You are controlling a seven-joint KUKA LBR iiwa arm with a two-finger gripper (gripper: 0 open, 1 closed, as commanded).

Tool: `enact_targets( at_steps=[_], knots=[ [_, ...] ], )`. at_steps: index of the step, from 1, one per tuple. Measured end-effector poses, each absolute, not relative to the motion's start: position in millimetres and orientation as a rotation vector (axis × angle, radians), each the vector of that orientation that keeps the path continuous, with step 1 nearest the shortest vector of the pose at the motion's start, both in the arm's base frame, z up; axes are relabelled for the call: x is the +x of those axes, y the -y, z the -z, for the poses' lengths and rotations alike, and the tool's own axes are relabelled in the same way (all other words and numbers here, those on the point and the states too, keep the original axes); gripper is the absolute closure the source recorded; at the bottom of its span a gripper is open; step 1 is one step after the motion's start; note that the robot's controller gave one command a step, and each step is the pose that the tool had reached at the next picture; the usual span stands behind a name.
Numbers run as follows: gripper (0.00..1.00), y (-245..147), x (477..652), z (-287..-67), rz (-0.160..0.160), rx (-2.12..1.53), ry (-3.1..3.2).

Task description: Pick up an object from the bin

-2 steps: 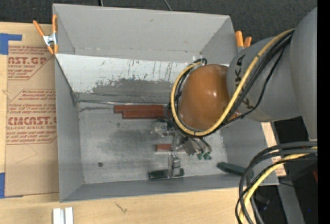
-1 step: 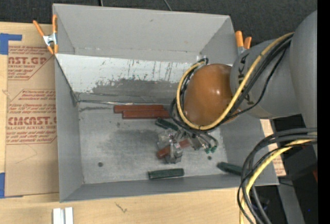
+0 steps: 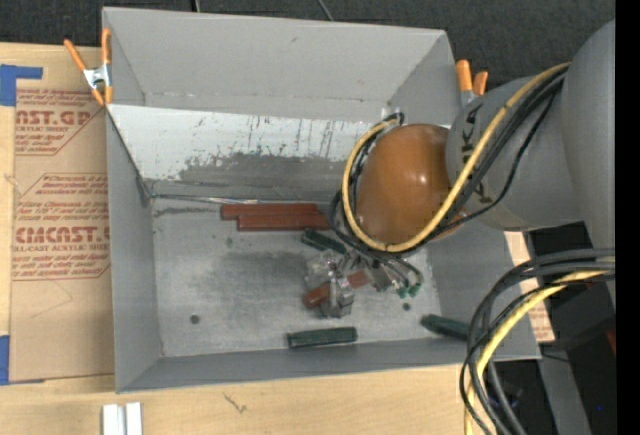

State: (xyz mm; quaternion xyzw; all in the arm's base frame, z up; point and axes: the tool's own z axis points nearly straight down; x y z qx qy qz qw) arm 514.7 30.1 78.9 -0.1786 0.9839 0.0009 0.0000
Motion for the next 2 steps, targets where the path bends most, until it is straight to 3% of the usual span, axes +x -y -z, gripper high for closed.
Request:
enact_targets(
  at_steps=[1, 2],
  knots=[
    [1.00, -36.3, 527.3, -123.5, -0.002, -0.573, -3.093],
    [1.00, -42.8, 500.2, -243.8, -0.002, -0.541, -3.093]
  ],
)
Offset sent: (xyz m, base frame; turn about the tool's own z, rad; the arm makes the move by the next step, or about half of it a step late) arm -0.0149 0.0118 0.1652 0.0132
